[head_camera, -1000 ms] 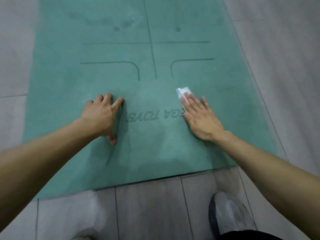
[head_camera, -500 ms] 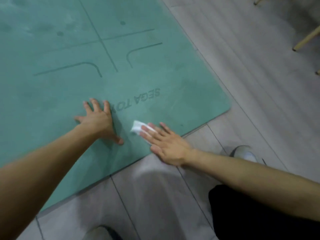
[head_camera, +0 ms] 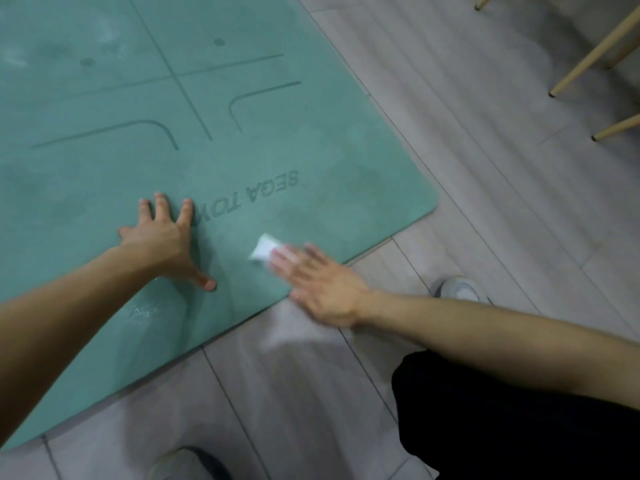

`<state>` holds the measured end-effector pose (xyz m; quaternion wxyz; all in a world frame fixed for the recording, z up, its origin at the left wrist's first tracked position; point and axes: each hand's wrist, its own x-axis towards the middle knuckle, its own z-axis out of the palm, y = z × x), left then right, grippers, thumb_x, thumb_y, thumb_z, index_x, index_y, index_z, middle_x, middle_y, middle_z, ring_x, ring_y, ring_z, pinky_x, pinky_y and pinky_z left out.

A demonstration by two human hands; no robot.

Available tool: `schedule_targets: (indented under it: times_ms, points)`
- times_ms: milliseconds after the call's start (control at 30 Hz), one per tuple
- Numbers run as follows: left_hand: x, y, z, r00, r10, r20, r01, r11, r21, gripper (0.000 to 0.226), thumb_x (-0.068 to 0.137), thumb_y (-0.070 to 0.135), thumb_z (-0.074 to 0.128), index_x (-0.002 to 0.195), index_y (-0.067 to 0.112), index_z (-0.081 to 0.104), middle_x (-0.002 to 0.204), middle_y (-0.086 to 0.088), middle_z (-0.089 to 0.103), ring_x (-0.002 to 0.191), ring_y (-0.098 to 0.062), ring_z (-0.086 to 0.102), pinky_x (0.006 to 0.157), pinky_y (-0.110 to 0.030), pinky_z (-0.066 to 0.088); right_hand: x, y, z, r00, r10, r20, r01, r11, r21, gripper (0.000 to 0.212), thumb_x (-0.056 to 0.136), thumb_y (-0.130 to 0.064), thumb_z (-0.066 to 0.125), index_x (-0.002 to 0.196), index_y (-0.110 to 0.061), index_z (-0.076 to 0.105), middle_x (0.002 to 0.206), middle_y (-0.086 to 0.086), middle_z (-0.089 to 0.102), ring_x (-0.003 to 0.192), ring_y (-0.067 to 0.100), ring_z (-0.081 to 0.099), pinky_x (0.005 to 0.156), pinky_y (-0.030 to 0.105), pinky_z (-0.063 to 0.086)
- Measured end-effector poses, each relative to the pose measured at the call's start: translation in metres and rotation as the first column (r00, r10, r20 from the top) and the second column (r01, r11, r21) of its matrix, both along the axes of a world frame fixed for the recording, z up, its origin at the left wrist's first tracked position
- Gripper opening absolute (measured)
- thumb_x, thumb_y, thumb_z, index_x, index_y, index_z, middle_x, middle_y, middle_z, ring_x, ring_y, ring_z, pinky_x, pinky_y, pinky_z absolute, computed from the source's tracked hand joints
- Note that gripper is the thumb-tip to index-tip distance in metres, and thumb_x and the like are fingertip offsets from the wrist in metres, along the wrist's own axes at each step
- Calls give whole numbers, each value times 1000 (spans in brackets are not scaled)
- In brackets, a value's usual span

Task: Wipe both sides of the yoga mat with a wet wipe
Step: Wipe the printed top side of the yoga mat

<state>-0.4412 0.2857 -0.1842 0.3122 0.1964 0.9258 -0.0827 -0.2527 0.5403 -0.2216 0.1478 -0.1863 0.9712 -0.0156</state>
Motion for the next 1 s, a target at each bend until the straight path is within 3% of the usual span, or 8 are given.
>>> schedule_targets:
  times_ms: [133, 233, 367, 467, 600, 700, 867, 1000]
  points:
    - [2, -4, 0, 999, -27, -26, 27, 1000, 8, 187, 8, 107, 59, 162, 35, -18, 171, -11, -17, 159, -38, -7, 111, -68, 39, -4, 100, 6, 822, -567, -42, 568, 814, 120, 66, 110, -48, 6, 165, -23, -20, 172, -3, -26, 158, 16, -25, 130, 54, -1]
    - [4, -7, 3, 998, -43, -45, 44, 999, 13, 183, 12, 109, 58, 163, 35, -17, 172, -10, -15, 160, -36, -5, 114, -65, 38, -18, 95, 0, 744, -666, -44, 668, 743, 48, 70, 109, -53, 6, 166, -19, -14, 174, 3, -23, 159, 16, -25, 131, 49, -4]
    - [1, -15, 6, 995, -90, -53, 90, 996, 4, 179, 16, 106, 64, 162, 40, -17, 173, -5, -14, 161, -32, -3, 116, -61, 37, -23, -17, 0, 994, -98, 51, 102, 990, -97, 64, 112, -44, 12, 167, -21, -11, 174, 2, -20, 159, 14, -23, 132, 46, -4]
    - [-2, -25, 10, 990, -128, -63, 130, 991, 13, 174, 23, 102, 69, 162, 41, -15, 174, -1, -12, 161, -27, 0, 119, -56, 36, -33, -27, -7, 976, 219, 16, -218, 974, -68, 61, 114, -40, 17, 168, -26, -6, 176, -3, -11, 161, 15, -14, 132, 45, -4]
    - [1, -42, 13, 980, -186, -75, 191, 979, 69, 158, 42, 91, 80, 166, 37, -1, 174, -2, -1, 160, -26, 10, 120, -51, 37, -89, 95, -2, 800, -593, -87, 599, 797, 79, 68, 107, -48, 6, 169, -20, -1, 177, 1, -7, 163, 21, -7, 132, 51, -1]
    - [9, -57, 8, 967, -228, -117, 241, 965, 107, 149, 51, 87, 81, 166, 36, 3, 174, -2, 3, 159, -27, 15, 121, -49, 35, -105, 126, 3, 678, -734, -24, 732, 673, 111, 68, 109, -47, 9, 169, -14, 2, 176, 6, -7, 162, 20, -10, 131, 46, -5]
    - [-2, -62, 11, 975, -180, -134, 205, 955, 214, 126, 56, 77, 85, 161, 36, 31, 167, -1, 28, 150, -28, 34, 115, -46, 41, -74, -53, -9, 998, -33, -52, 28, 995, -99, 67, 109, -43, 19, 169, -13, 9, 176, 7, -1, 163, 19, -7, 132, 45, 3]
    - [-22, -74, 18, 986, 69, -149, -14, 941, 339, 79, 80, 44, 83, 150, 24, 50, 144, -9, 56, 129, -34, 57, 104, -44, 51, -62, -98, -11, 839, 544, -28, -544, 834, -92, 62, 113, -41, 30, 169, -18, 14, 176, 0, 3, 163, 15, -3, 132, 42, 3]
